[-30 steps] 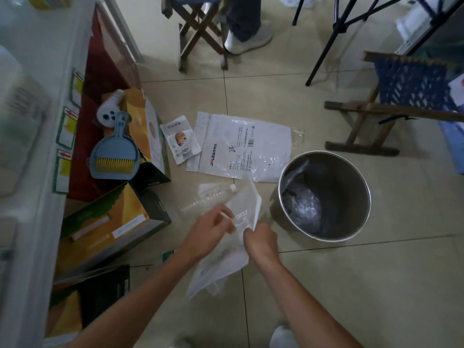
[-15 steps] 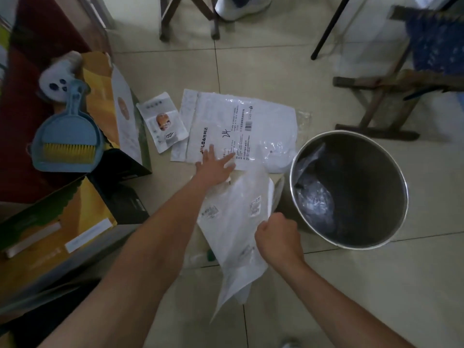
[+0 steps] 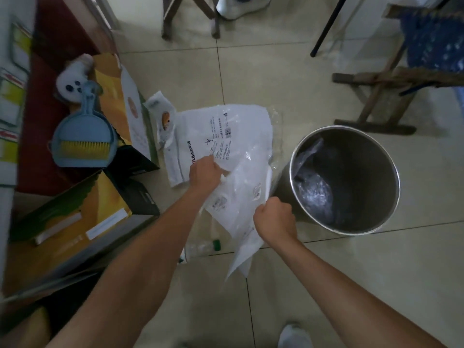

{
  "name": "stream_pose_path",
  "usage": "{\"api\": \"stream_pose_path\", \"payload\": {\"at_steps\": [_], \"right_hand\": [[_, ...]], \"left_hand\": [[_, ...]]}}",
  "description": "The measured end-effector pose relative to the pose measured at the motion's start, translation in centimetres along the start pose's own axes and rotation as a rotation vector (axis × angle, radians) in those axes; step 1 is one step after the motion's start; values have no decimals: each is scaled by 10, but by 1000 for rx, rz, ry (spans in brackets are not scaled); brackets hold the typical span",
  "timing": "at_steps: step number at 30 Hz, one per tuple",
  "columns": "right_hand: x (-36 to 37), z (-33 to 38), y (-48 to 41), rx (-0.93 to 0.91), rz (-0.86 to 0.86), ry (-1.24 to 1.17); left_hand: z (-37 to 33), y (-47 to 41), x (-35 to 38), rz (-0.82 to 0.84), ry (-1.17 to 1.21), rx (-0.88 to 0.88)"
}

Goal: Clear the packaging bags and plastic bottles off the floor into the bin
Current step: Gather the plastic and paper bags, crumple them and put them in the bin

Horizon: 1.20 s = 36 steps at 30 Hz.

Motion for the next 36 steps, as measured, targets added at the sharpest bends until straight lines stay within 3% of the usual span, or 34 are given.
{"api": "stream_pose_path", "payload": {"at_steps": [5, 11, 16, 22, 27, 30, 36], "right_hand": [[-6, 7, 20, 45, 56, -101], [-29, 15, 46, 41, 35, -265], [-38, 24, 63, 11, 75, -377], [-33, 39, 77, -33, 122, -488], [-20, 49, 74, -110, 214, -497], [-17, 58, 75, -163, 263, -460], [-33, 56, 66, -84, -73, -192]], "left_hand": [[-11, 51, -86, -236, 164, -49], [-31, 100, -137, -249, 365, -109], [-49, 149, -134, -147, 563, -199], [-75, 196, -95, 70, 504, -26], [-67, 197, -75, 205, 665, -144], [-56, 185, -71, 231, 632, -155], [-55, 180, -71, 365, 740, -155]]}}
Point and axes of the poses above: each hand's wrist, its own y-axis away from the middle knuckle, its own x-axis out of the palm, z = x × y, the point moved 7 cm from there along -y, towards the middle knuckle, and after that the axes turned 12 degrees about y, right-handed, at the moved point
